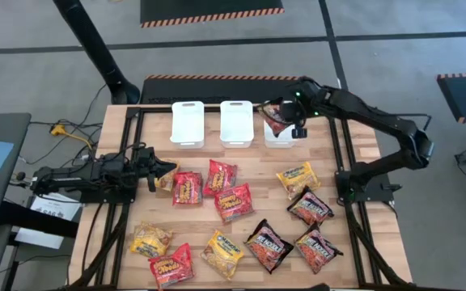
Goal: Sort Maruchan noodles
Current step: Put the black noodle pack into the right white bin
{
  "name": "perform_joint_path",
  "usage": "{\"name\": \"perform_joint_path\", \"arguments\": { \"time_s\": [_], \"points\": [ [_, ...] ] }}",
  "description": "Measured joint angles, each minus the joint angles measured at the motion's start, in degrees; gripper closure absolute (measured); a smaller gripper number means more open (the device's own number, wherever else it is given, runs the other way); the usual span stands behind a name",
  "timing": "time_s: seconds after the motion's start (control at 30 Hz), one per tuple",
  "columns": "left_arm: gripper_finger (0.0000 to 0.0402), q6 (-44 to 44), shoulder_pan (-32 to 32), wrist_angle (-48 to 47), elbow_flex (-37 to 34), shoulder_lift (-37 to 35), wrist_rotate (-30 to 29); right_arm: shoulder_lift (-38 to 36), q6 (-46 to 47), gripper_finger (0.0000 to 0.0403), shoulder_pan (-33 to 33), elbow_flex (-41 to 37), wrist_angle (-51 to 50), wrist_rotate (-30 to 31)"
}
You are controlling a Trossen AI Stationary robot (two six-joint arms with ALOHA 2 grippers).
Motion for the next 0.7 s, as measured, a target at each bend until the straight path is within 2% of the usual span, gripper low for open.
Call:
{"name": "perform_joint_path", "arguments": {
  "time_s": [0.27, 0.4, 0.7],
  "points": [
    [0.0402, 0.0, 0.0, 0.0, 0.0, 0.0, 0.0, 7.7, -14.7, 0.0399, -3.0, 0.3, 0.5, 11.0],
    [0.0401, 0.0, 0.0, 0.0, 0.0, 0.0, 0.0, 11.5, -17.7, 0.0399, -4.8, 0.3, 1.7, 14.9],
    [0.0401, 0.0, 0.0, 0.0, 0.0, 0.0, 0.0, 17.4, -20.6, 0.0399, -6.1, 1.4, 5.9, 18.4]
  ]
}}
